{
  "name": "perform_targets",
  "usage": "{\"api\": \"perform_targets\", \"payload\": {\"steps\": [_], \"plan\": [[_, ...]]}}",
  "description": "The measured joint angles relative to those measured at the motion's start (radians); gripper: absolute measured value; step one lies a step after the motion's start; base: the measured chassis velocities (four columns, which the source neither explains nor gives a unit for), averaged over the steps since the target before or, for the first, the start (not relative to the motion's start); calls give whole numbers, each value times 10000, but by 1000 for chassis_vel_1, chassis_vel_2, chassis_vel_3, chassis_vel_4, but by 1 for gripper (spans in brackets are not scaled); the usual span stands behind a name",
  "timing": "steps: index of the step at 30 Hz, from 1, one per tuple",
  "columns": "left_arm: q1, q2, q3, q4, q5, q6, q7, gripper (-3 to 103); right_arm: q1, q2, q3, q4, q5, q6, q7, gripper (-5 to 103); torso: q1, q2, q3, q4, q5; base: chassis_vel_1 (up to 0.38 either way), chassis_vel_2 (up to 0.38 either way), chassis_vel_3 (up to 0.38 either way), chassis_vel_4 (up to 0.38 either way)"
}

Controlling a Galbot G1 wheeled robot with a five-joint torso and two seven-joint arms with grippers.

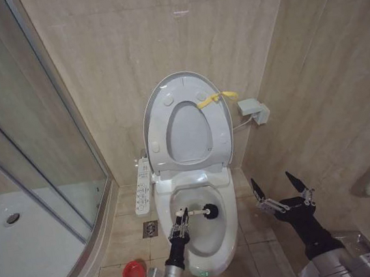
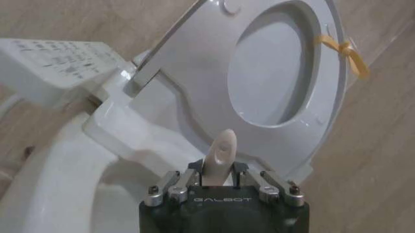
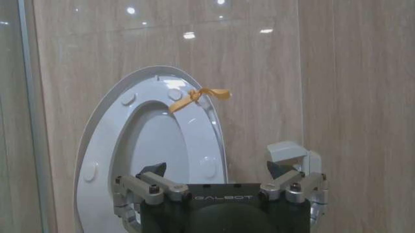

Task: Open the toilet lid, clean the toilet bowl with a toilet brush, close the toilet lid, and flush.

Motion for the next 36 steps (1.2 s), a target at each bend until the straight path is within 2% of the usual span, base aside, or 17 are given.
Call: {"api": "perform_targets", "payload": {"steps": [4, 9, 14, 22, 28, 36], "plan": [[94, 334, 111, -587, -178, 149, -365, 28, 0, 0, 0, 0, 0, 0, 0, 100, 3, -1, 2, -3, -3, 0, 0, 0, 0], [688, 616, -152, -1236, -180, 183, -342, 28, 0, 0, 0, 0, 0, 0, 0, 100, 2, 0, 1, 0, -5, 0, 0, 0, 0], [764, 707, -388, -1295, -181, 181, -249, 28, 0, 0, 0, 0, 0, 0, 0, 100, 2, -1, 1, -2, -5, 0, 0, 0, 0], [-563, 740, -343, -236, -215, 175, -476, 26, 0, 0, 0, 0, 0, 0, 0, 100, 2, -1, 1, -2, -3, 0, 0, 0, 0], [-1040, 777, -79, 92, -117, 143, -429, 26, 0, 0, 0, 0, 0, 0, 0, 100, 2, -1, 1, 1, -1, 0, 0, 0, 0], [-831, 508, -78, 25, 1185, -440, 170, 26, 0, 0, 0, 0, 0, 0, 0, 100, 0, 0, 0, 3, 0, 0, 0, 0, 0]]}}
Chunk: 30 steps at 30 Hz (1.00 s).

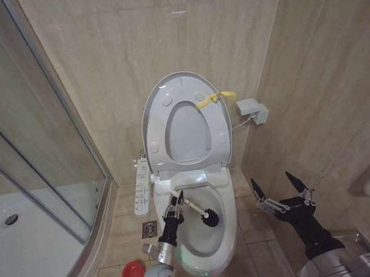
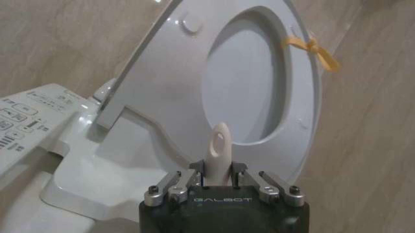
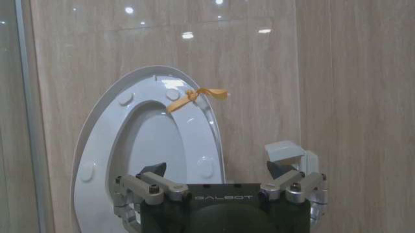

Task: Open the toilet lid, clean the toilet bowl with a toilet brush, close the toilet lid, and flush.

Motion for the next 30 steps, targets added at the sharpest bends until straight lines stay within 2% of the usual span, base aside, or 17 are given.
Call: {"api": "perform_targets", "payload": {"steps": [4, 7, 11, 13, 15, 16, 20, 22, 27, 30], "plan": [[77, -102, -64, 196, 353, -142, 202, 26, 0, 0, 0, 0, 0, 0, 0, 100, 0, 1, 0, 1, 0, 0, 0, 0, 0], [-139, -147, -214, 881, 1121, -408, 690, 26, 0, 0, 0, 0, -1, 0, 0, 100, 0, 1, -1, -1, -1, 0, 0, 0, 0], [-266, -159, -289, 1113, 1244, -457, 784, 26, -1, 0, 0, 0, 0, 0, 0, 100, 0, 1, 0, -2, -1, 0, 0, 0, 0], [-242, -262, -265, 1049, 548, -382, 618, 26, 0, 0, 0, 0, 0, 0, 0, 100, 0, 1, 0, 0, -1, 0, 0, 0, 0], [-230, -300, -244, 1014, 345, -363, 574, 26, 0, 0, 0, 0, 0, 0, 0, 100, 0, 1, 0, 0, -1, 0, 0, 0, 0], [-214, -431, -187, 909, -183, -325, 479, 26, 0, 0, 0, 0, 0, 0, 0, 100, 0, 1, 0, 0, -2, 0, 0, 0, 0], [-243, -645, -93, 696, -803, -304, 437, 26, 0, 0, 0, 0, 0, 0, 0, 100, 0, 1, 0, -1, -1, 0, 0, 0, 0], [-266, -686, -71, 650, -831, -303, 448, 26, 0, 0, 0, 0, 0, 0, 0, 100, 0, 1, 0, -1, -2, 0, 0, 0, 0], [-453, -757, -80, 980, -241, -395, 742, 26, 0, 0, 0, 0, 0, 0, 0, 100, 0, 1, 0, -2, -1, 0, 0, 0, 0], [-576, -853, -331, 1612, 701, -592, 884, 26, 0, 0, 0, 0, 0, 0, 0, 100, 0, 2, -1, -1, -2, 0, 0, 0, 0]]}}
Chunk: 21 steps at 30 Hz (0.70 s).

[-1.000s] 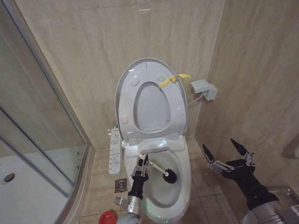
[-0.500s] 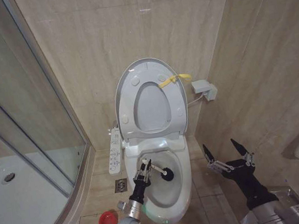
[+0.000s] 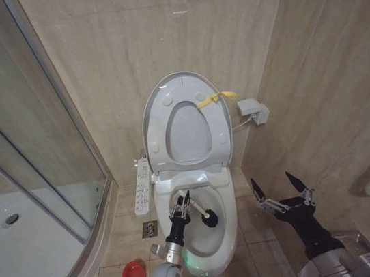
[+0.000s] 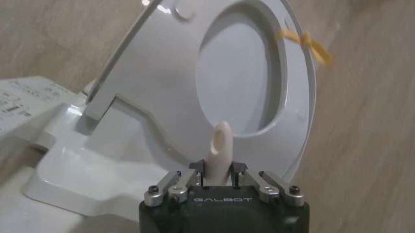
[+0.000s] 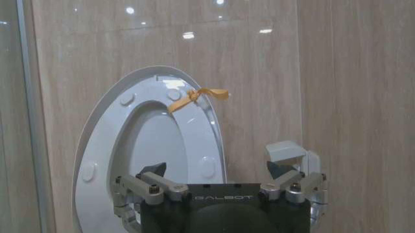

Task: Open the toilet lid, clean the toilet bowl with a toilet brush, close the toilet lid, and flush.

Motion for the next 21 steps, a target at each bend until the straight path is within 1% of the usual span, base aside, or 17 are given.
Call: {"api": "perform_targets", "payload": {"steps": [1, 2, 3, 6, 8, 9, 10, 13, 14, 16, 19, 20, 21], "plan": [[-18, -32, -83, 166, 270, -69, 24, 26, 0, 0, 0, 0, 0, 0, 0, 100, 0, 0, 0, 1, 0, 0, 0, 0, 0], [-18, -32, -83, 166, 270, -69, 24, 26, 0, 0, 0, 0, 0, 0, 0, 100, 0, 0, 0, 1, 0, 0, 0, 0, 0], [-31, -77, -174, 310, 524, -128, 21, 26, 0, 0, 1, 0, 0, 0, 0, 100, -1, 0, 0, 1, 1, 0, 0, 0, 0], [-39, -166, -245, 386, 625, -178, -40, 26, 0, 0, 1, 0, 0, 0, 0, 100, 0, 0, 0, 1, 0, 0, 0, 0, 0], [-47, -260, -241, 286, 365, -188, -118, 26, 0, 0, 0, 0, 0, 0, 0, 100, 0, -1, 1, -1, 0, 0, 0, 0, 0], [-47, -260, -241, 286, 365, -188, -118, 26, 0, 0, 0, 0, 0, 0, 0, 100, 0, -1, 1, -1, 0, 0, 0, 0, 0], [-51, -316, -182, 125, 48, -172, -184, 24, 0, 0, 0, 0, 0, 0, 0, 100, 1, -1, 1, -1, 1, 0, 0, 0, 0], [-183, -563, -19, -172, -982, -127, -360, 24, -1, 0, 0, 0, 0, 0, 0, 100, 2, -1, 2, -3, 0, 0, 0, 0, 0], [-246, -640, -18, -153, -1120, -108, -374, 24, 0, 0, 0, 0, 0, 0, 0, 100, 2, -1, 1, -3, 0, 0, 0, 0, 0], [-314, -712, -36, -61, -1132, -109, -368, 24, 0, 0, 0, 0, 0, 0, 0, 100, 2, -1, 1, -2, 0, 0, 0, 0, 0], [-573, -819, -147, 506, -643, -166, -179, 22, 0, 0, 1, 0, 0, 0, 0, 100, 2, -2, 1, 0, 0, 0, 0, 0, 0], [-573, -819, -147, 506, -643, -166, -179, 22, 0, 0, 1, 0, 0, 0, 0, 100, 2, -2, 1, 0, 0, 0, 0, 0, 0], [-618, -802, -163, 636, -429, -181, -145, 22, 0, 0, 0, 0, 0, 0, 0, 100, 2, -1, 2, 0, 0, 0, 0, 0, 0]]}}
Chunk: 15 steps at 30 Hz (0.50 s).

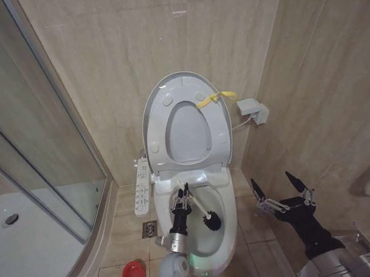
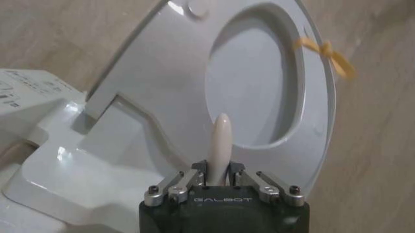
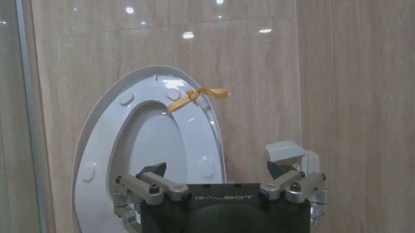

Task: Open the toilet lid, clean the toilet bowl with a toilet brush, close the toilet lid, and flush.

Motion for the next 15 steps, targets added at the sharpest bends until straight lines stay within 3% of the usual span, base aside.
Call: {"api": "perform_targets", "payload": {"steps": [6, 15], "plan": [[21, 419, -359, 58, 1488, -163, 128, 22, 0, 0, 0, 0, 0, 0, 0, 100, 0, 0, 0, -3, -2, 0, 0, 0, 0], [447, 1011, -862, -1012, 1995, -286, 146, 20, 0, 0, 0, 0, 0, 0, 0, 100, -1, 0, 0, -2, -3, 0, 0, 0, 0]]}}
